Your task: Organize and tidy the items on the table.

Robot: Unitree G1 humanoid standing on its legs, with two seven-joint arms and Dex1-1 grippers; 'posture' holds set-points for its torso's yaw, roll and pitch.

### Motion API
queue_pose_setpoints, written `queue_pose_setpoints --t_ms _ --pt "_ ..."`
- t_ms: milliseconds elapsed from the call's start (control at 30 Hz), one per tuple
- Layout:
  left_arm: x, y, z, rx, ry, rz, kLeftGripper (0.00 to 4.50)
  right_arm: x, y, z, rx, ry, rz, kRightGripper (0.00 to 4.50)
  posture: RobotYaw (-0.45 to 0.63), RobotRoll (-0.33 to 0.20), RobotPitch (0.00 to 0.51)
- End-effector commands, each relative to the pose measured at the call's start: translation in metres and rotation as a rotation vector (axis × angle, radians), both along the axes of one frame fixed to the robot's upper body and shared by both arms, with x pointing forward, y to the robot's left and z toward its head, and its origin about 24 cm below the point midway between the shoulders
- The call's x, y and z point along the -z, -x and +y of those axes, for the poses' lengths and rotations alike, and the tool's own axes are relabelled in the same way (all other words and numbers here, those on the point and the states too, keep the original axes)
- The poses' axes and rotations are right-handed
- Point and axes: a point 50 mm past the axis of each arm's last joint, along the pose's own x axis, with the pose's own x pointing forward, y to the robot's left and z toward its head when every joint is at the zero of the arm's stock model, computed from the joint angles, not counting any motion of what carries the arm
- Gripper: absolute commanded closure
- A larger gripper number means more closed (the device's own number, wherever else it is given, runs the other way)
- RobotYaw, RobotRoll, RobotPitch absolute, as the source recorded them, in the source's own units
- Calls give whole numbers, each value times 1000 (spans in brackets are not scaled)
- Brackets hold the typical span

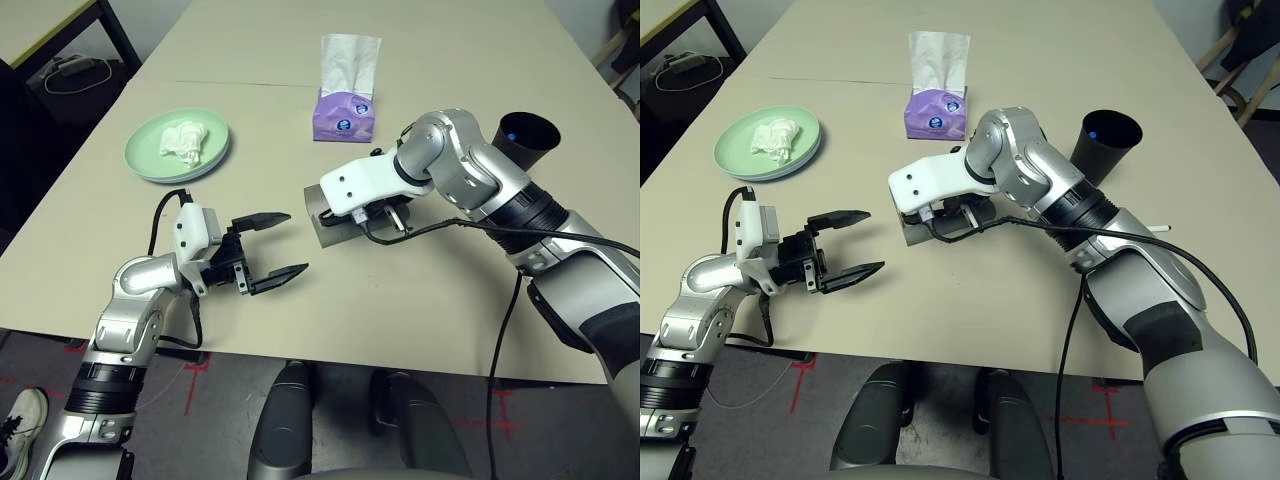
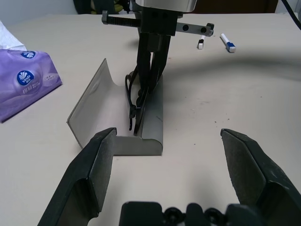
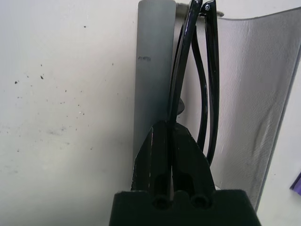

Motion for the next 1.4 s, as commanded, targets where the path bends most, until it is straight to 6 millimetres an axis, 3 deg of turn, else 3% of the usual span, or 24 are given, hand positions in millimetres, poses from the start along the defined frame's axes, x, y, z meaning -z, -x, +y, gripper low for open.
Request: queue_pose_setpoints --t_ms 33,100,233,500,533,1033,1400 --pt "0 1 1 5 -14 1 0 8 1 -5 4 39 31 4486 306 0 198" --pt "0 1 1 4 -13 0 0 8 0 -6 5 46 34 4486 306 0 198" --pt "1 1 1 2 -13 0 0 8 -1 -7 8 51 30 3194 309 0 197" --pt "1 1 -1 0 -8 -3 0 4 -6 -8 19 51 13 200 313 0 194" --pt "1 1 -1 1 -7 -3 0 5 -6 -8 19 52 13 44 314 0 194" --pt "2 0 -2 0 -7 -3 0 8 -4 -5 0 55 14 44 317 0 188" --pt "3 0 0 -7 -7 0 0 7 12 -6 -76 66 14 44 311 0 185"
